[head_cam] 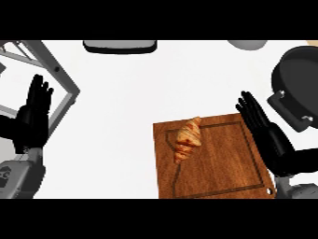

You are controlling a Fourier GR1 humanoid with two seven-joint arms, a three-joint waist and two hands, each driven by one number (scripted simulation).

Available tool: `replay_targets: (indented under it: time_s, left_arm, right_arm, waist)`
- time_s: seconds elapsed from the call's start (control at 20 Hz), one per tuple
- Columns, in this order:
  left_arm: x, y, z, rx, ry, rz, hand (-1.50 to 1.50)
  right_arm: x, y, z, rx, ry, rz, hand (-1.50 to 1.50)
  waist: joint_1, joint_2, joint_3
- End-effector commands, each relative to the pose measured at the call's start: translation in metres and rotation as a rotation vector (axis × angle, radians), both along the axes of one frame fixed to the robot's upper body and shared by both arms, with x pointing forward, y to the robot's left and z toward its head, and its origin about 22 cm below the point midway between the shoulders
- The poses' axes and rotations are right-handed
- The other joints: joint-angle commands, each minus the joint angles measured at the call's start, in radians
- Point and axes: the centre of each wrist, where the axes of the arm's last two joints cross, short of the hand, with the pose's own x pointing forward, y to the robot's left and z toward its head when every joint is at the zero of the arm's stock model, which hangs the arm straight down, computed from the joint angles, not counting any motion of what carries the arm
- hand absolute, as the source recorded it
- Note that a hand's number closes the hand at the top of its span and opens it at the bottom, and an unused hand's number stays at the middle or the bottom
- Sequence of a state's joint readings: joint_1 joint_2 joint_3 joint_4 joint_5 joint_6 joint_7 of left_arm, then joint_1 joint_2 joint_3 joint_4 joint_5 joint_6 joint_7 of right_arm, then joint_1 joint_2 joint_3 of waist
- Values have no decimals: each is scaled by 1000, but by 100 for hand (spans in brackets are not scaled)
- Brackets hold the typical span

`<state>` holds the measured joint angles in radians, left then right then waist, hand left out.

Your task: Pick the croissant from the cutting board and place it in the pot

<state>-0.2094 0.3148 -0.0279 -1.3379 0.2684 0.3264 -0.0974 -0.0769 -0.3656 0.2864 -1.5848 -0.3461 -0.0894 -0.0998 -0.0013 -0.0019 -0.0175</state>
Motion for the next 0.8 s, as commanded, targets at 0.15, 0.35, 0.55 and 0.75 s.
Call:
replay_targets:
  time_s: [0.15, 0.35, 0.55, 0.75]
  left_arm:
    - [21, -17, 44, 25, -118, -126, 0]
    - [21, -32, 44, -3, -123, -196, 0]
    - [23, -11, 54, -5, -125, -206, 0]
    - [25, -33, 64, -28, -116, -191, 0]
  right_arm:
    - [72, -10, 105, -192, -22, 193, 150]
    - [75, -72, 152, -846, -90, 2, 150]
    - [80, -61, 155, -891, -160, 219, -150]
    - [76, -19, 149, -886, -258, 351, -150]
  waist:
    - [39, 6, 16]
    - [36, 0, 4]
    - [18, 5, 17]
    - [4, 0, 17]
